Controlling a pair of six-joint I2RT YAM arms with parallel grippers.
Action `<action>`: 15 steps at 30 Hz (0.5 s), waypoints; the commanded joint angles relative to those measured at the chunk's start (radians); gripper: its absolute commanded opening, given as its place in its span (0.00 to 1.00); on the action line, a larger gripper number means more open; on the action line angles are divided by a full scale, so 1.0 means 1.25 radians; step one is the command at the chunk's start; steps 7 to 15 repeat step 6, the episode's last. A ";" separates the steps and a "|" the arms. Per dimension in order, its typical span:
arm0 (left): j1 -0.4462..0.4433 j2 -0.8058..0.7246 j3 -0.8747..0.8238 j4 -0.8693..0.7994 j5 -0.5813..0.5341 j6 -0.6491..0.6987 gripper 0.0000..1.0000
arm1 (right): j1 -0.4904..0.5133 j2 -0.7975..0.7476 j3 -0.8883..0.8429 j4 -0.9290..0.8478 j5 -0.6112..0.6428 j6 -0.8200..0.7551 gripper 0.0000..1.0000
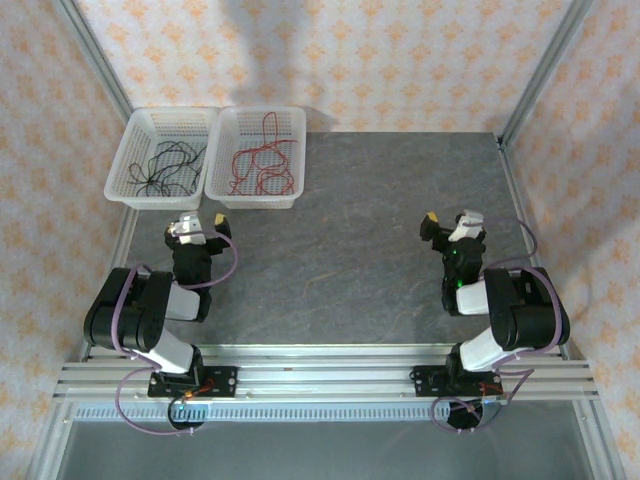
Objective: Untangle the cables
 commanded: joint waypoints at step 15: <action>0.009 0.002 0.013 -0.001 0.031 0.002 0.99 | -0.002 -0.009 -0.006 0.007 -0.005 -0.002 1.00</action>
